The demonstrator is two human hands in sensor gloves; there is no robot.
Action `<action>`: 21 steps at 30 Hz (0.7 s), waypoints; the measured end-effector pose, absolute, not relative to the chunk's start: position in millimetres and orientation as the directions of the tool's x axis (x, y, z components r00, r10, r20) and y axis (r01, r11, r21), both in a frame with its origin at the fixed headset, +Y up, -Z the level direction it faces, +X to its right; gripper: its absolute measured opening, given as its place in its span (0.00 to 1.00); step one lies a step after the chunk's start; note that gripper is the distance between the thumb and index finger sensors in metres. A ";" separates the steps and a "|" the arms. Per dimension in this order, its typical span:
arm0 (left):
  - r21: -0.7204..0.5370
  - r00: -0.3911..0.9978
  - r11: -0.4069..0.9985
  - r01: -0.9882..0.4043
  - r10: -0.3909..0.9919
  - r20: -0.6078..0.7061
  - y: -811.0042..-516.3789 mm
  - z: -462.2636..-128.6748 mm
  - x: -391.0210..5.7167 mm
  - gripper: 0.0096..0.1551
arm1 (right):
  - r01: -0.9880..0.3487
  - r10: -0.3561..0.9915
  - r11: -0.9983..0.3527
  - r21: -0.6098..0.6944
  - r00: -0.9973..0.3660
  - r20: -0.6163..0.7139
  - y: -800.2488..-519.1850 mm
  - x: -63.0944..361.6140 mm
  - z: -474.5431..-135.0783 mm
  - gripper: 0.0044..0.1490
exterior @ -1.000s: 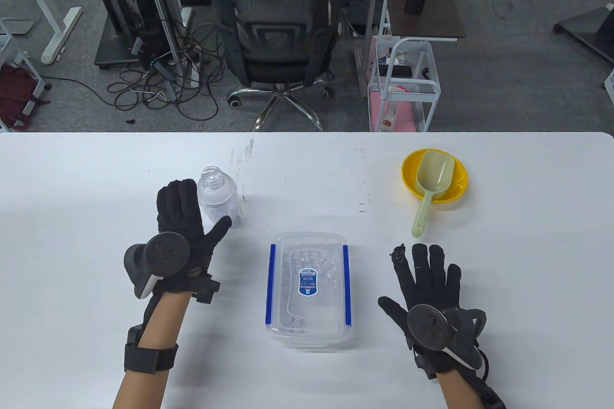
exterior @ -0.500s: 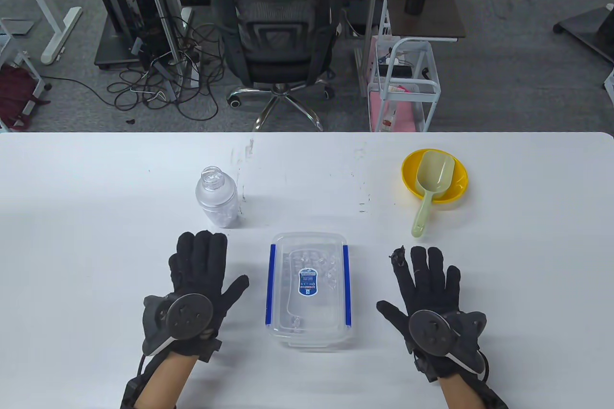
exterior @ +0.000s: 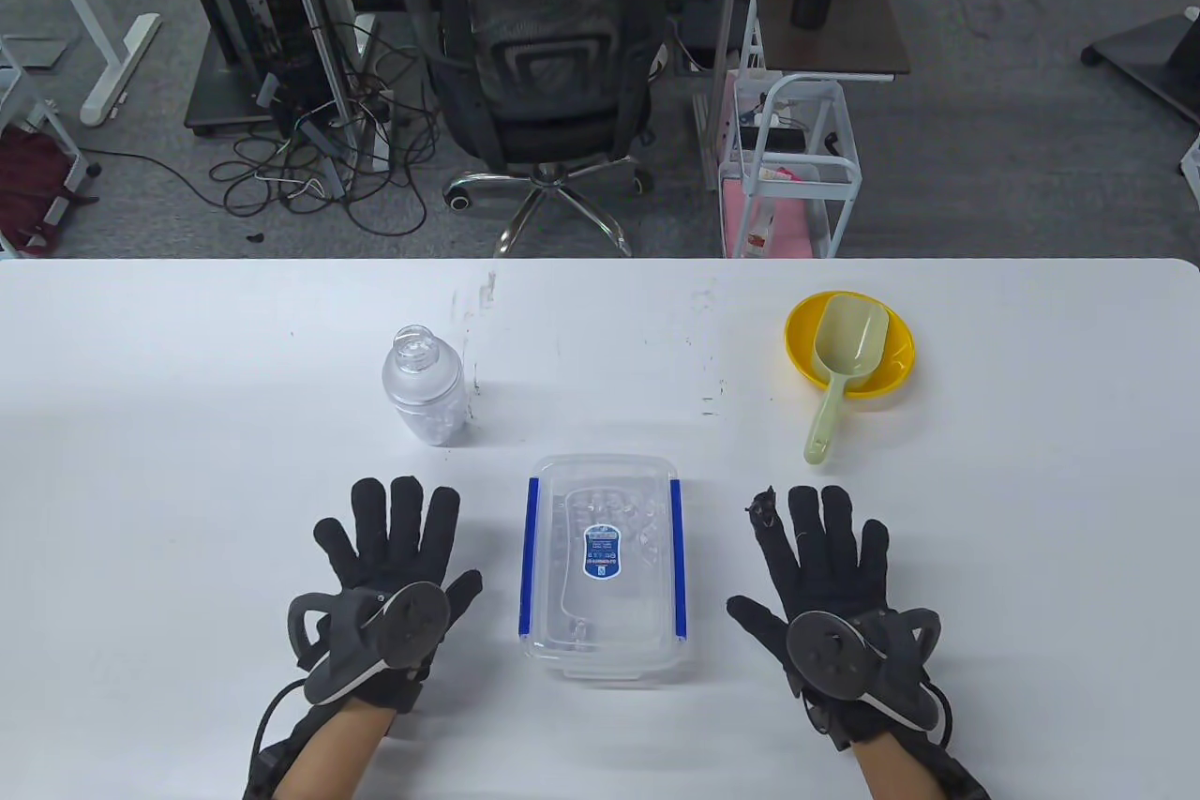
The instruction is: Shake ice in a plastic shaker with both hands
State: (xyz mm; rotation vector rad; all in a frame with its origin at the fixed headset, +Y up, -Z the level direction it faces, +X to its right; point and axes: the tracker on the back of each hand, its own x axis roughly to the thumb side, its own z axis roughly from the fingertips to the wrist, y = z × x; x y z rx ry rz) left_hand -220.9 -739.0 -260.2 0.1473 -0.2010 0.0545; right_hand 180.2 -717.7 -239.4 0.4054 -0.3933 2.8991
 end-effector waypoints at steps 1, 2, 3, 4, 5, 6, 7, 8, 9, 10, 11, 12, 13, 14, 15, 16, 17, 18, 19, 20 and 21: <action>0.138 0.980 0.988 -0.064 0.036 0.196 -739.0 -260.2 -220.7 0.52 | -0.219 0.148 -0.949 -0.228 -0.945 0.291 -717.8 180.1 -239.7 0.60; 0.142 0.980 0.988 -0.063 0.033 0.199 -738.9 -260.3 -220.5 0.52 | -0.220 0.149 -0.949 -0.226 -0.945 0.291 -717.8 180.1 -239.9 0.60; 0.146 0.979 0.987 -0.060 0.030 0.200 -738.4 -260.0 -220.3 0.52 | -0.220 0.150 -0.949 -0.225 -0.945 0.291 -717.4 180.0 -239.9 0.60; 0.149 0.980 0.987 -0.058 0.027 0.199 -738.1 -259.8 -220.1 0.52 | -0.222 0.151 -0.949 -0.225 -0.944 0.292 -717.2 179.9 -239.9 0.60; 0.150 0.980 0.987 -0.056 0.026 0.199 -737.7 -259.7 -219.8 0.52 | -0.222 0.152 -0.949 -0.224 -0.944 0.293 -717.4 179.9 -240.0 0.60; 0.149 0.980 0.987 -0.056 0.026 0.198 -737.7 -259.6 -219.5 0.52 | -0.223 0.152 -0.949 -0.224 -0.943 0.294 -717.4 179.9 -239.9 0.60; 0.148 0.980 0.987 -0.057 0.027 0.197 -737.8 -259.5 -219.4 0.52 | -0.224 0.153 -0.949 -0.224 -0.943 0.295 -717.8 180.0 -240.2 0.60; 0.146 0.980 0.987 -0.062 0.032 0.198 -737.8 -259.6 -219.0 0.52 | -0.226 0.155 -0.949 -0.222 -0.942 0.297 -717.8 180.0 -240.2 0.60; 0.144 0.979 0.987 -0.066 0.037 0.199 -738.2 -259.9 -218.9 0.52 | -0.227 0.157 -0.949 -0.219 -0.942 0.297 -718.0 180.2 -240.4 0.60; 0.143 0.979 0.987 -0.067 0.038 0.199 -738.2 -259.9 -218.7 0.52 | -0.228 0.159 -0.949 -0.218 -0.942 0.297 -718.0 180.3 -240.4 0.60; 0.143 0.979 0.987 -0.068 0.039 0.200 -738.6 -259.9 -218.6 0.52 | -0.231 0.161 -0.948 -0.217 -0.941 0.297 -718.3 180.5 -240.5 0.60; 0.143 0.979 0.987 -0.069 0.039 0.200 -738.5 -259.8 -218.5 0.52 | -0.231 0.162 -0.949 -0.216 -0.941 0.296 -718.4 180.6 -240.5 0.60; 0.144 0.979 0.987 -0.071 0.041 0.201 -739.0 -259.8 -218.5 0.52 | -0.233 0.165 -0.949 -0.214 -0.941 0.294 -718.3 180.8 -240.6 0.60; 0.144 0.979 0.987 -0.074 0.044 0.200 -739.0 -259.8 -218.7 0.52 | -0.234 0.167 -0.949 -0.212 -0.941 0.294 -718.4 181.0 -240.7 0.60; 0.142 0.979 0.987 -0.079 0.049 0.199 -739.3 -259.8 -218.9 0.52 | -0.236 0.169 -0.949 -0.209 -0.941 0.294 -718.4 181.0 -240.8 0.60; 0.141 0.979 0.987 -0.082 0.053 0.198 -739.3 -259.9 -219.3 0.52 | -0.237 0.170 -0.949 -0.208 -0.941 0.294 -718.5 181.0 -240.9 0.60; 0.141 0.979 0.987 -0.083 0.054 0.198 -739.3 -259.8 -219.3 0.52 | -0.237 0.170 -0.949 -0.208 -0.941 0.294 -718.5 181.0 -240.8 0.60; 0.141 0.979 0.986 -0.084 0.055 0.197 -739.2 -259.8 -219.5 0.52 | -0.235 0.169 -0.949 -0.208 -0.940 0.296 -718.7 180.7 -240.7 0.60; 0.141 0.979 0.986 -0.084 0.055 0.196 -739.0 -259.7 -219.6 0.52 | -0.235 0.169 -0.950 -0.205 -0.940 0.297 -718.9 180.4 -240.9 0.60; 0.142 0.979 0.986 -0.085 0.056 0.196 -739.1 -259.7 -219.7 0.51 | -0.236 0.170 -0.951 -0.200 -0.939 0.300 -719.4 179.8 -241.1 0.60; 0.143 0.979 0.986 -0.086 0.057 0.196 -739.1 -259.8 -219.7 0.51 | -0.234 0.168 -0.952 -0.199 -0.938 0.302 -719.8 179.4 -241.3 0.60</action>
